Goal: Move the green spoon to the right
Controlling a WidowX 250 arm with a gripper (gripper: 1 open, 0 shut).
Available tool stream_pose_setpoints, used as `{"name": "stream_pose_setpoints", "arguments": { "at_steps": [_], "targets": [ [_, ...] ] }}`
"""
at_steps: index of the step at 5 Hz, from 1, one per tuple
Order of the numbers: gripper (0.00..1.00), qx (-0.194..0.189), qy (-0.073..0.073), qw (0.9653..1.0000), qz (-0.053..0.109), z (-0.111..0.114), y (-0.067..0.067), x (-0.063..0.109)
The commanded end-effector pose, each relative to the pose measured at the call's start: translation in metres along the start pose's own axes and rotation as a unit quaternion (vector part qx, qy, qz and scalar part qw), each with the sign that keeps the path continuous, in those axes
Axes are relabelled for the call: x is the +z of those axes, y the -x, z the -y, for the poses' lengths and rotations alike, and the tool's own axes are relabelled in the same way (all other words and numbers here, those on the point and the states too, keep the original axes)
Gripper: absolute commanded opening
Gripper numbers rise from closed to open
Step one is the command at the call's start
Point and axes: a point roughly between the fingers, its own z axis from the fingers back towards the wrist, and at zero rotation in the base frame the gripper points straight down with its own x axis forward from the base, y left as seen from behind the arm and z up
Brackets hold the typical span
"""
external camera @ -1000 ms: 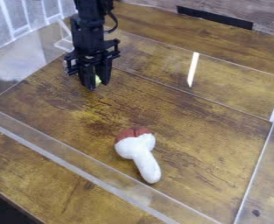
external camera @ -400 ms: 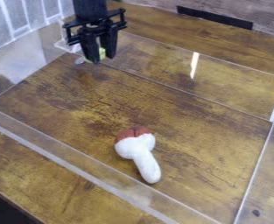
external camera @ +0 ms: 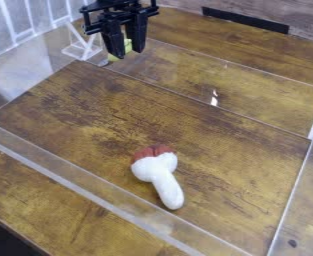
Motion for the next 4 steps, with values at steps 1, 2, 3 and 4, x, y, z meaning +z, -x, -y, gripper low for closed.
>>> {"name": "stream_pose_setpoints", "arguments": {
  "at_steps": [1,2,3,4],
  "targets": [
    [0.0,-0.026,0.062,0.9972,0.033,0.005,0.022,0.052],
    [0.0,-0.04,0.061,0.9969,0.029,0.005,0.036,0.04],
    [0.0,-0.054,0.061,0.9962,0.029,0.007,0.051,0.041],
    [0.0,-0.069,0.06,0.9955,0.027,0.009,0.068,0.031]
  ]
}}
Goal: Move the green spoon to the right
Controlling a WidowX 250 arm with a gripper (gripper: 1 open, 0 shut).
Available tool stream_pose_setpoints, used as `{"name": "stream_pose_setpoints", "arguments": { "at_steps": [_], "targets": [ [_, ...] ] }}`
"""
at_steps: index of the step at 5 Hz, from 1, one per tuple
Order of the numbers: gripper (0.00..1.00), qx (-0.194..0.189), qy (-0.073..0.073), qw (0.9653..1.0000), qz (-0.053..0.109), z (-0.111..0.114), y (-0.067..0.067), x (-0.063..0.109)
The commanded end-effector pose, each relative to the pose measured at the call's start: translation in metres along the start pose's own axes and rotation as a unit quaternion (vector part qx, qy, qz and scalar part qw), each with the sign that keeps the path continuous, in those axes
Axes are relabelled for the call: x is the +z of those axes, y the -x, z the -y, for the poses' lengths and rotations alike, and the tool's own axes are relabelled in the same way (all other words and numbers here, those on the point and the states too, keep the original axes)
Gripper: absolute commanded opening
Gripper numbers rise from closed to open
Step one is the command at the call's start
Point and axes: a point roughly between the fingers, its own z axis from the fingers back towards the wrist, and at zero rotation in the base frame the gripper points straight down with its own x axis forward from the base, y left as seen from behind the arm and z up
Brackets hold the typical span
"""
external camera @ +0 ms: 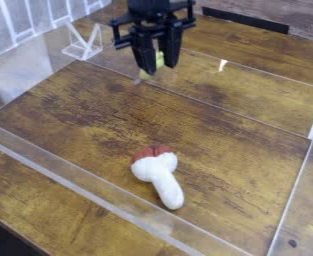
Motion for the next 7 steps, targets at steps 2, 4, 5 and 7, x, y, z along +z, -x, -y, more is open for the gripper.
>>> {"name": "stream_pose_setpoints", "arguments": {
  "at_steps": [2,4,5,7],
  "targets": [
    [0.0,-0.079,0.043,0.9958,0.015,0.011,0.062,0.032],
    [0.0,-0.18,0.041,0.9828,0.01,0.015,0.118,0.013],
    [0.0,-0.24,0.031,0.9702,0.009,0.02,0.128,-0.01],
    [0.0,-0.308,0.007,0.9515,0.002,0.015,0.127,-0.044]
  ]
}}
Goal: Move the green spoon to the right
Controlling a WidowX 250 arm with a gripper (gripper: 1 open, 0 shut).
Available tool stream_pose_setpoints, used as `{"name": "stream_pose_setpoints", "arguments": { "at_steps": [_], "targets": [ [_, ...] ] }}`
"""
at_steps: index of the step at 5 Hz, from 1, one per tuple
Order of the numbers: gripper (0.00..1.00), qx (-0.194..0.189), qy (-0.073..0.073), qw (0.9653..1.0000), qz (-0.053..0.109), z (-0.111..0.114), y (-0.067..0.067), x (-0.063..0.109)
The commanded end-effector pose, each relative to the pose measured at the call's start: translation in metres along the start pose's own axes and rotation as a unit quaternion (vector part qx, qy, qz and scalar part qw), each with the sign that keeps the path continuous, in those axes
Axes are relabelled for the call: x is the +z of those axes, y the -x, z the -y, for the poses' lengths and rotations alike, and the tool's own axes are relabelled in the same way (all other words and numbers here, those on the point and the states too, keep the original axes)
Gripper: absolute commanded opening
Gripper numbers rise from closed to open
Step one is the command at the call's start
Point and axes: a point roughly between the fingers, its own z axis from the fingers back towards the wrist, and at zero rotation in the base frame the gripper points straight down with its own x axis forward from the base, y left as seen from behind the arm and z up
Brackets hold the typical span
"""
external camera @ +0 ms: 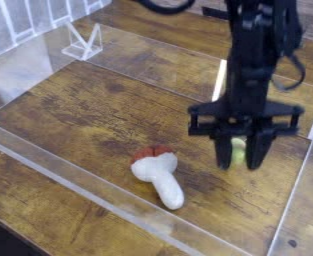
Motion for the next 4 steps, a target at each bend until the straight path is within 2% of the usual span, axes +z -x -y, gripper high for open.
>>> {"name": "stream_pose_setpoints", "arguments": {
  "at_steps": [1,2,4],
  "targets": [
    [0.0,-0.067,0.008,0.9977,0.009,-0.0017,0.0031,-0.001],
    [1.0,-0.077,0.004,0.997,0.004,-0.003,0.0024,0.0004],
    [1.0,-0.086,-0.002,0.9963,-0.002,-0.0046,-0.0033,-0.0013]
  ]
}}
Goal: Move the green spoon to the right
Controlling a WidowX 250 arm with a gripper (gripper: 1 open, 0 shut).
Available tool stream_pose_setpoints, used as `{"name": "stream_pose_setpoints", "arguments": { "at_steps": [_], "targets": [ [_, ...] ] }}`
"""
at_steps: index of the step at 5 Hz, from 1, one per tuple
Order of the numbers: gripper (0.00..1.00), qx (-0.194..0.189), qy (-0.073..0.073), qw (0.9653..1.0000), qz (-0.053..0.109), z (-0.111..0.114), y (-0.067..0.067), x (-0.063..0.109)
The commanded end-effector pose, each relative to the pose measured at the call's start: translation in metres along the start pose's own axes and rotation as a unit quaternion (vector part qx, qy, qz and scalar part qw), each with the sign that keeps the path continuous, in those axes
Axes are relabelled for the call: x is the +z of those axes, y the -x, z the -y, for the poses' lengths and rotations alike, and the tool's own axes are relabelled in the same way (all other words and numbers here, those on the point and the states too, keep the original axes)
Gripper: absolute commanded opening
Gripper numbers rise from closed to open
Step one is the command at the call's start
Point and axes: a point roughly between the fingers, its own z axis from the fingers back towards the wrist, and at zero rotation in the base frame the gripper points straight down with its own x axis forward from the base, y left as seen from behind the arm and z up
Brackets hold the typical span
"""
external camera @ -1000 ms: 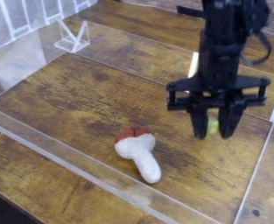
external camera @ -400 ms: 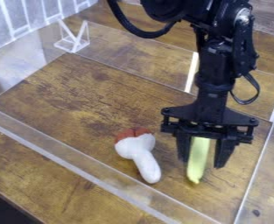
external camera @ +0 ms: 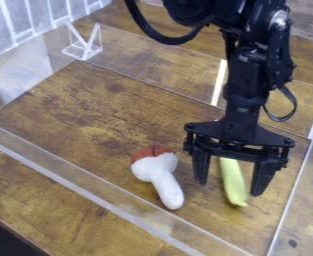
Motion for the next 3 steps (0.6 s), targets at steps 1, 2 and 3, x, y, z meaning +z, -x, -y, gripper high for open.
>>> {"name": "stream_pose_setpoints", "arguments": {
  "at_steps": [1,2,3],
  "targets": [
    [1.0,0.001,0.015,0.9997,0.022,-0.0015,-0.0095,0.0178],
    [1.0,-0.002,0.013,0.9997,0.02,-0.0031,-0.0129,0.0178],
    [1.0,-0.004,0.011,0.9998,0.017,-0.005,-0.0161,0.0174]
  ]
}}
